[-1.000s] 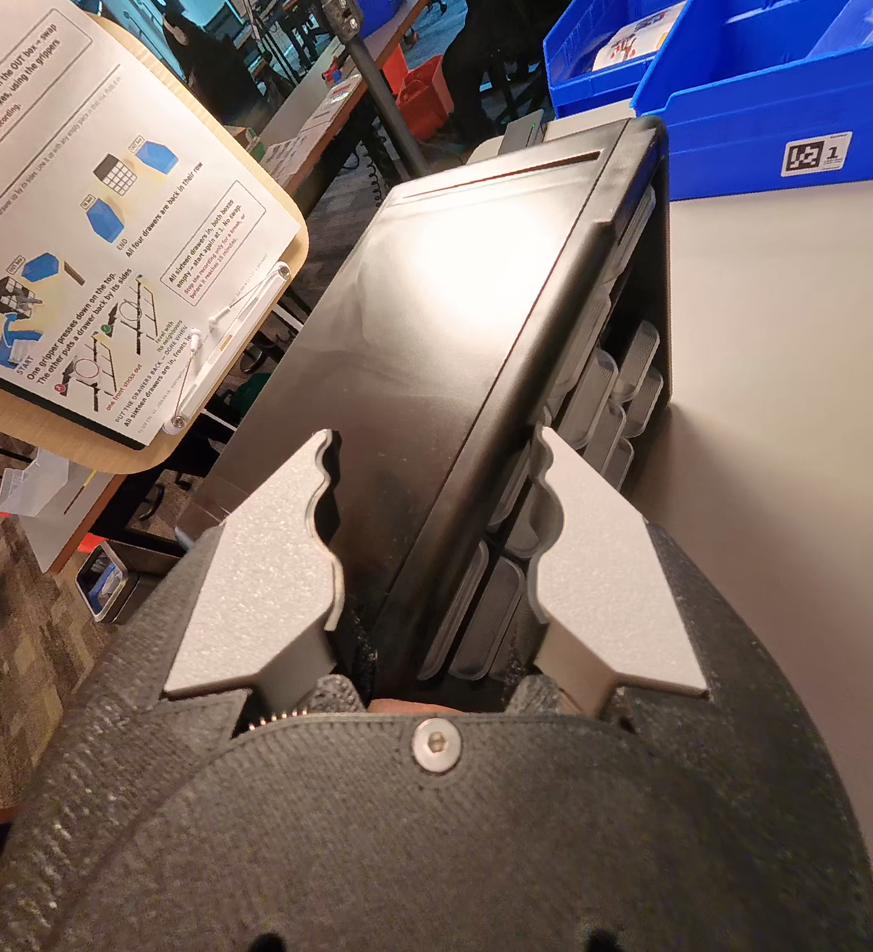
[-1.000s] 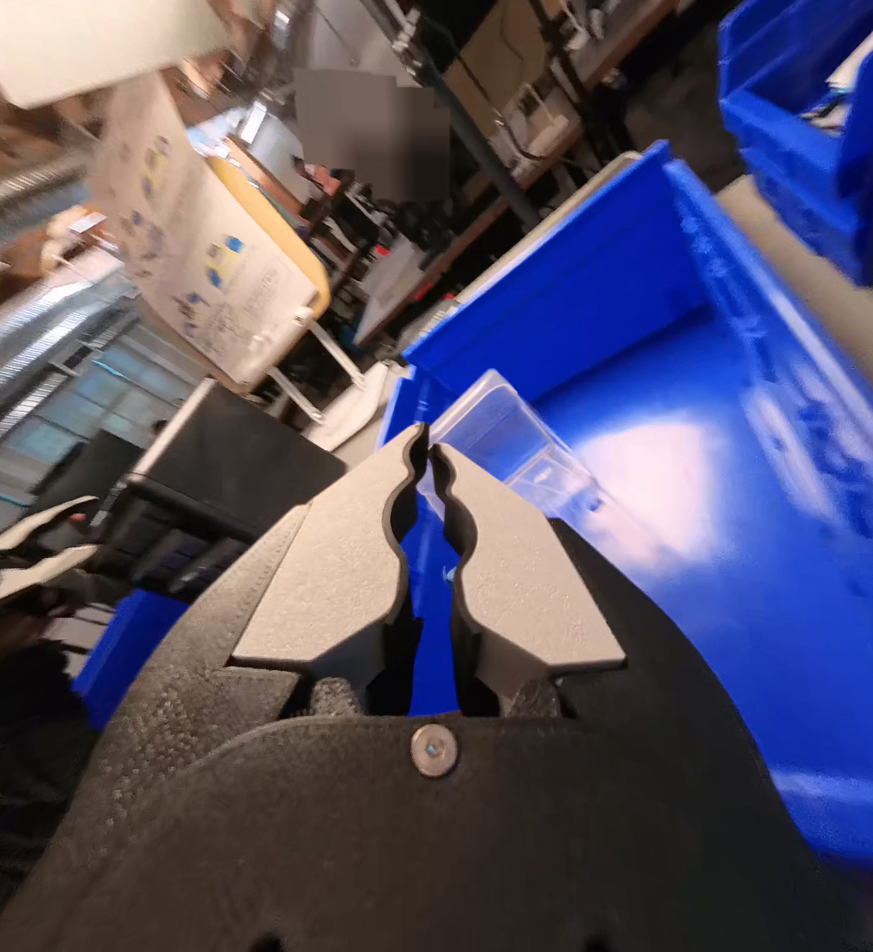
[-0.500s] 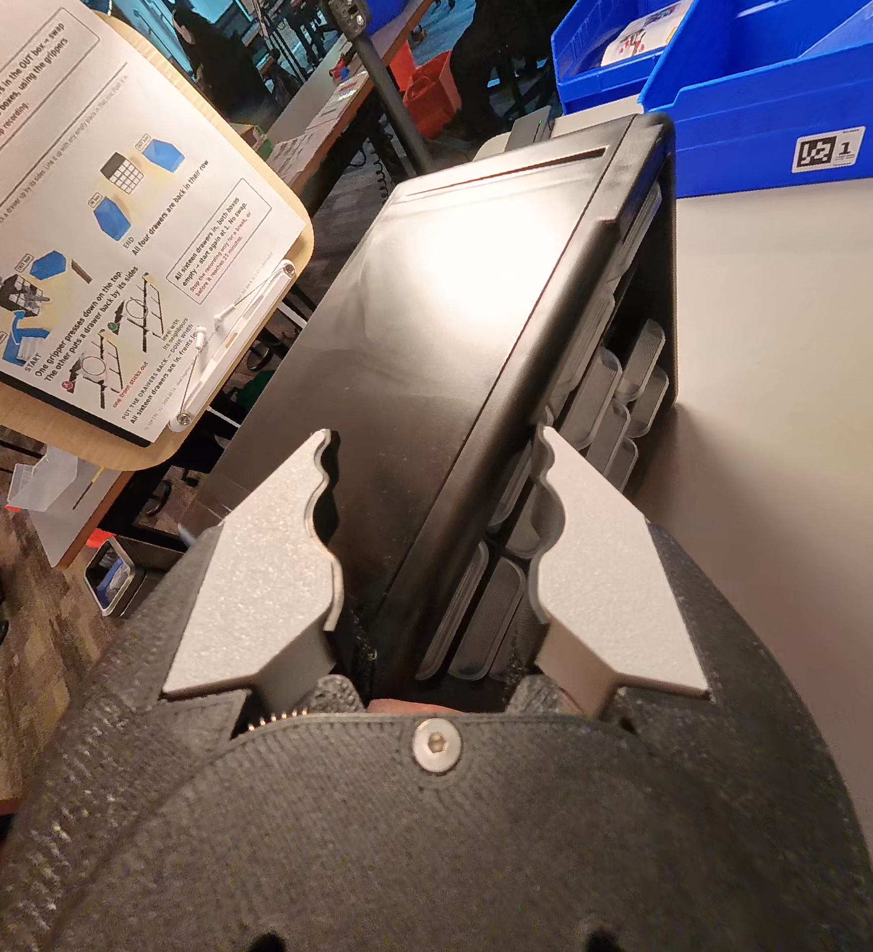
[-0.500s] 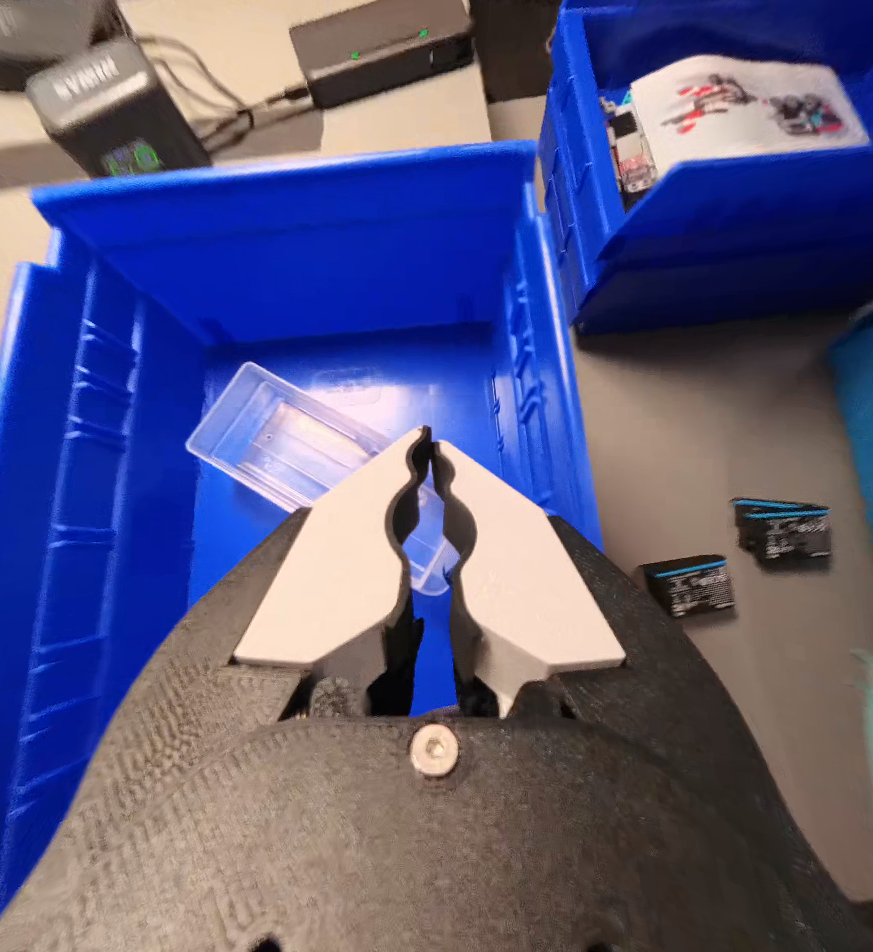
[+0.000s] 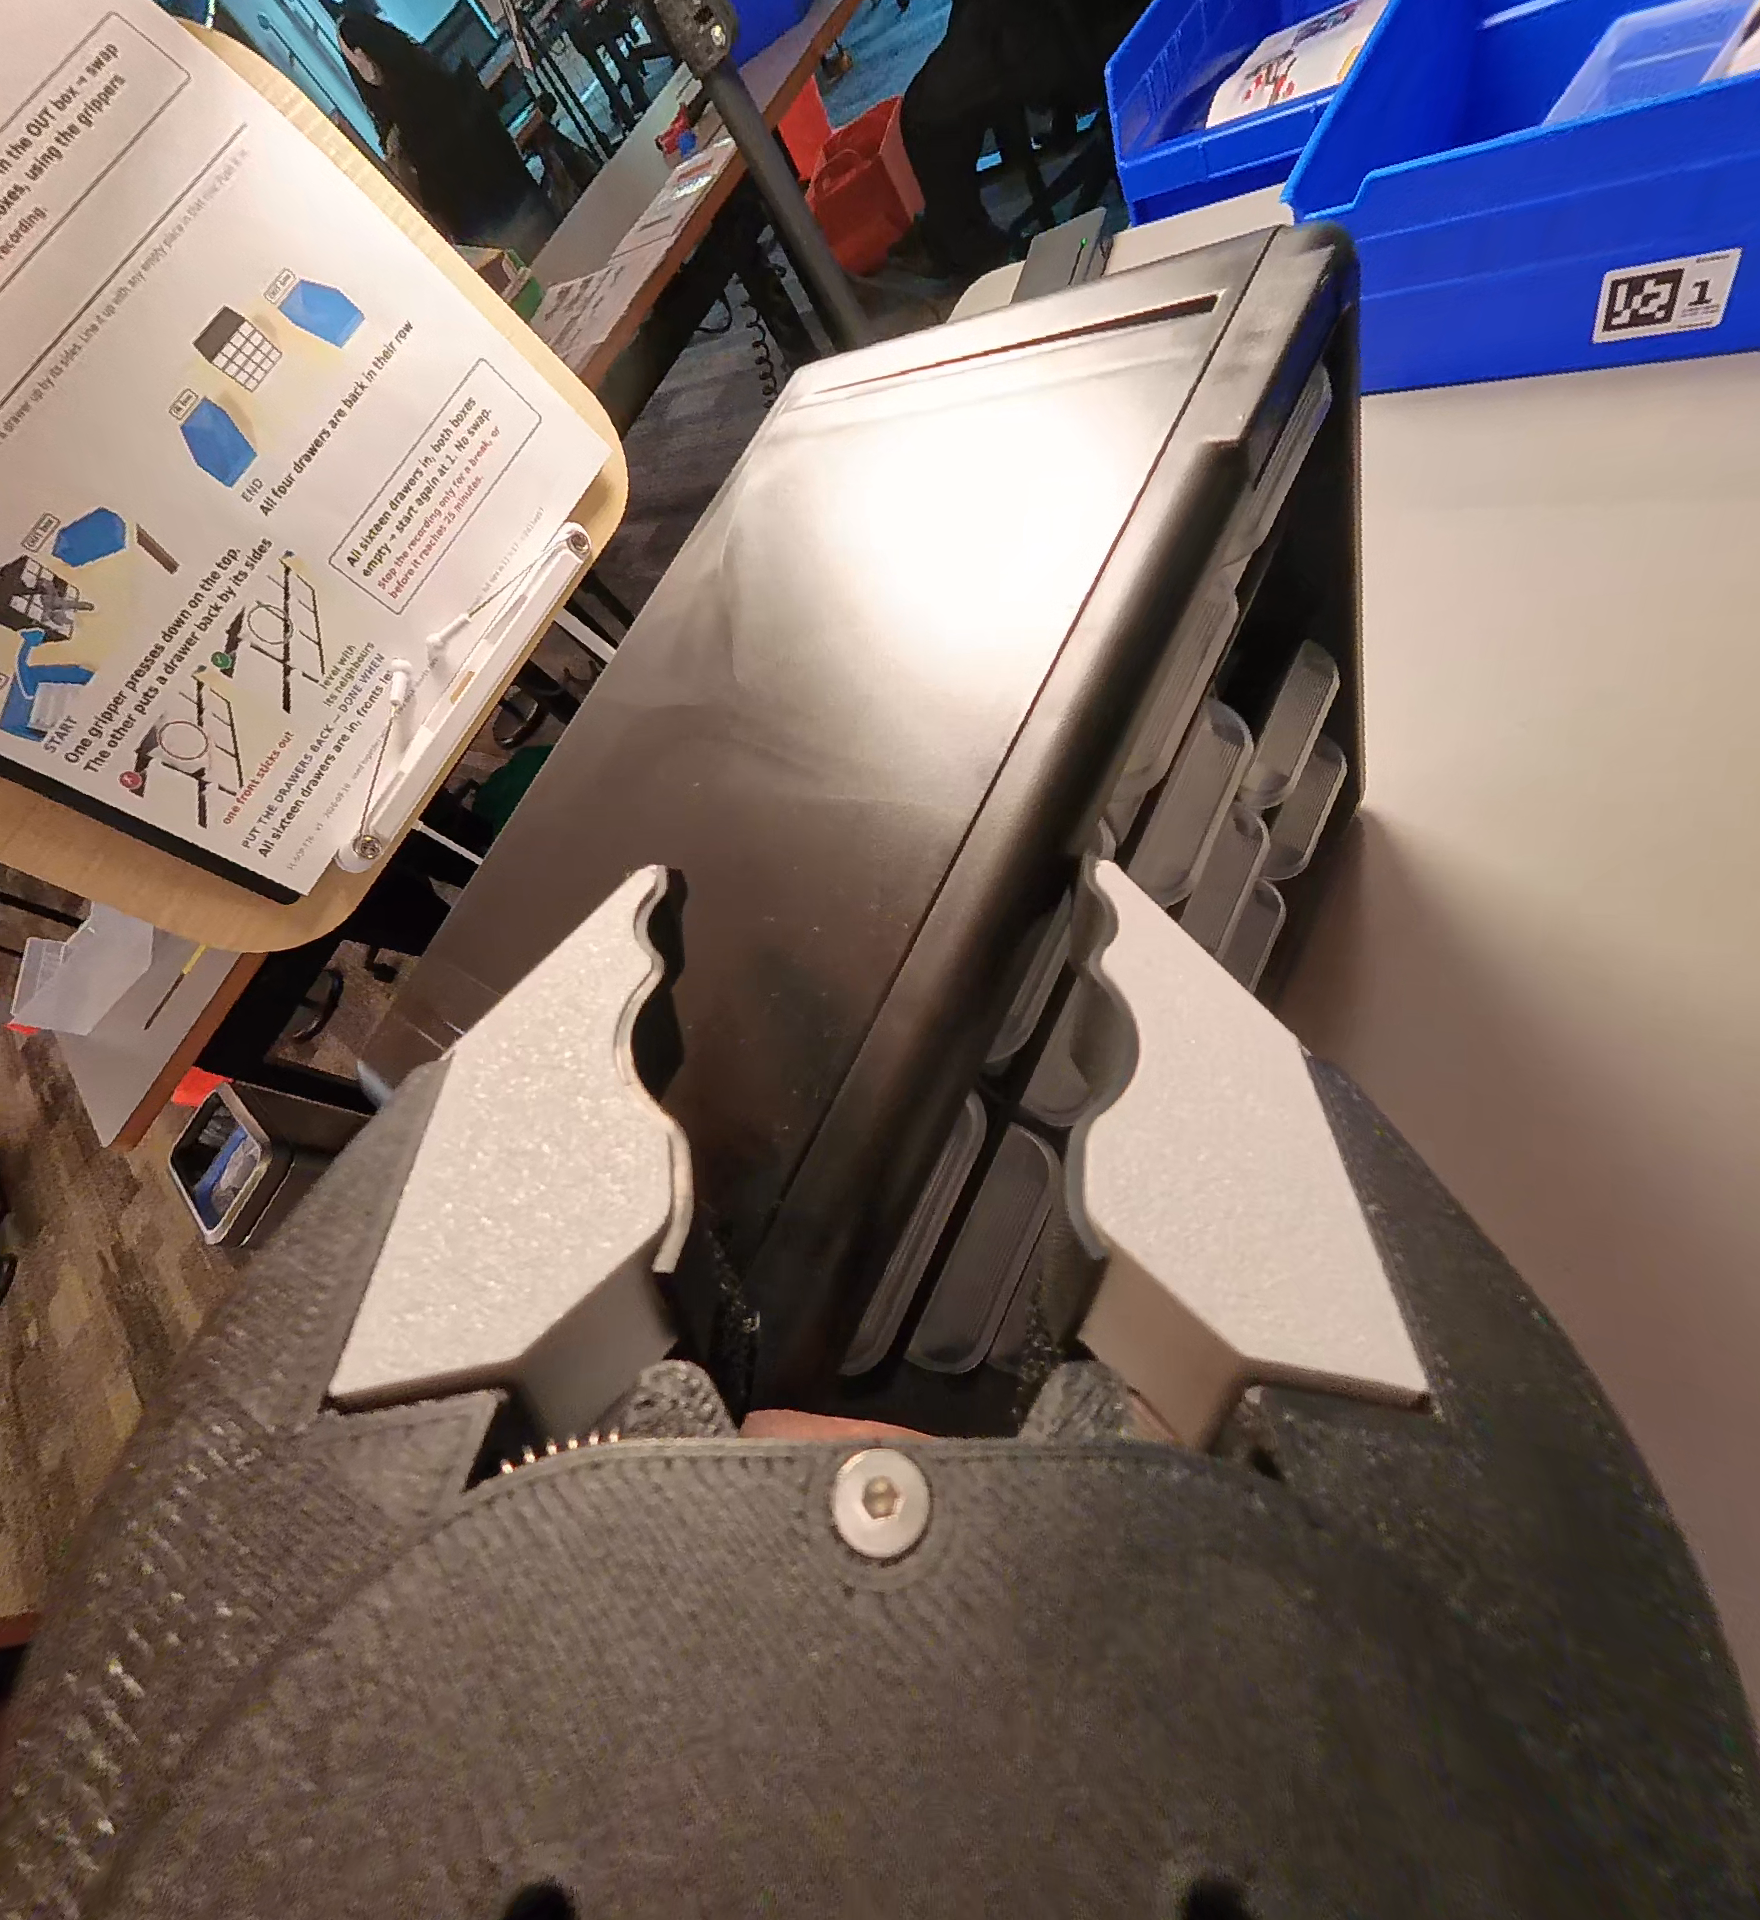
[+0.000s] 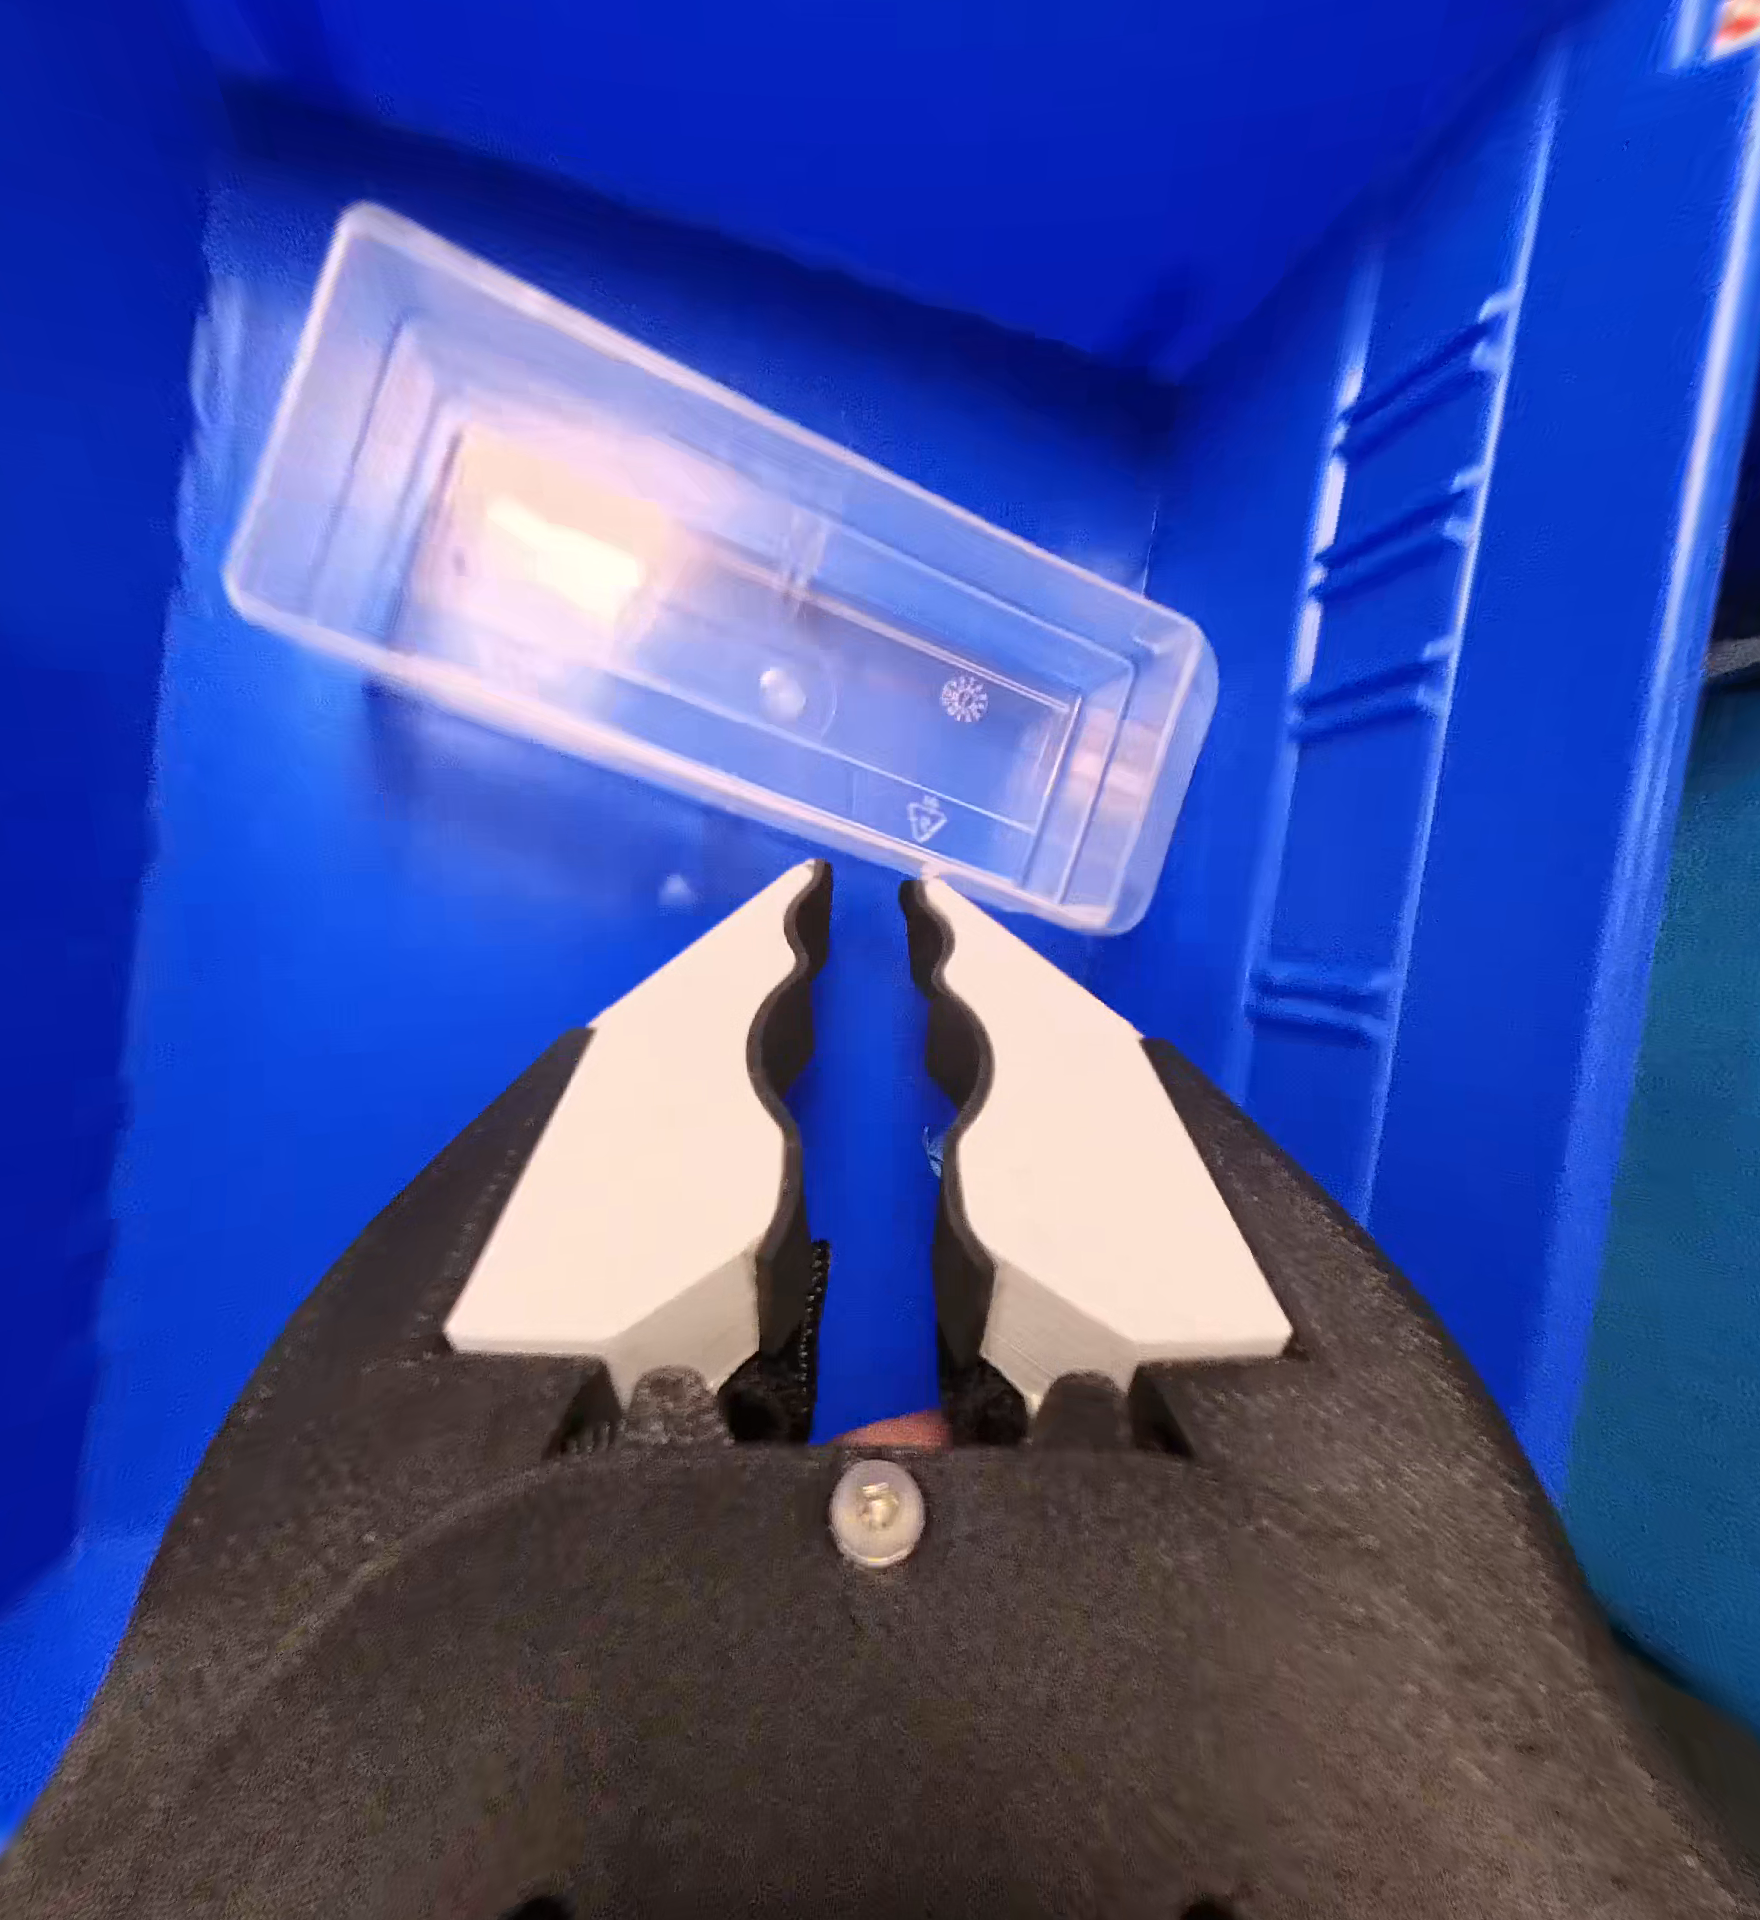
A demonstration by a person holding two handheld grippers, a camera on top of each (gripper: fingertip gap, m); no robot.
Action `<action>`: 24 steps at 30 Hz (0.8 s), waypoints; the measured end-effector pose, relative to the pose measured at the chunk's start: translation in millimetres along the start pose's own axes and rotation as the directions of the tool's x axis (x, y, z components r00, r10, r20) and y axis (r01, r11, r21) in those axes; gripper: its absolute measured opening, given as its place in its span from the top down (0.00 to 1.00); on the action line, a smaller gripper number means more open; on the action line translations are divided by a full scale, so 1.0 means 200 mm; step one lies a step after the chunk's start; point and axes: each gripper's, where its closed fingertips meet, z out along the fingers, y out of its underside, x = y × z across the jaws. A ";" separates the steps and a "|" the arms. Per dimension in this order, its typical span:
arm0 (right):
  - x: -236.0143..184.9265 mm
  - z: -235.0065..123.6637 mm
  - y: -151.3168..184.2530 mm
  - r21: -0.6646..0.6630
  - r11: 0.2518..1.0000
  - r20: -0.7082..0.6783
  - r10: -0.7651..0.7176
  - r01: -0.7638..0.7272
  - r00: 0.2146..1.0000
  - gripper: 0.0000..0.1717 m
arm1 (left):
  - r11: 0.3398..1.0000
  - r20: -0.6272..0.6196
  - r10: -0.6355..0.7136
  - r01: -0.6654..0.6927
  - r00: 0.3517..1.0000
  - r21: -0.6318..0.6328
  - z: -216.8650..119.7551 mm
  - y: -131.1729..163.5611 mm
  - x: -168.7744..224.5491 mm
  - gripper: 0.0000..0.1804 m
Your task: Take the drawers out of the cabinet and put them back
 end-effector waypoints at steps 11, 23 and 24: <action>-0.52 -0.61 -0.34 0.454 0.889 0.097 0.005 -0.049 0.995 0.86 | 1.000 -0.003 -0.001 0.001 1.000 -0.003 0.00 0.00 0.00 0.57; -2.06 -0.74 -0.79 0.375 0.778 0.836 -0.048 -0.505 0.547 0.80 | 0.997 -0.066 -0.075 0.077 0.995 0.028 -0.06 -0.01 0.00 0.67; -2.09 -0.73 -0.82 0.349 0.766 0.853 -0.021 -0.541 0.521 0.78 | 0.994 -0.086 -0.098 0.102 0.991 0.046 -0.09 -0.02 -0.01 0.73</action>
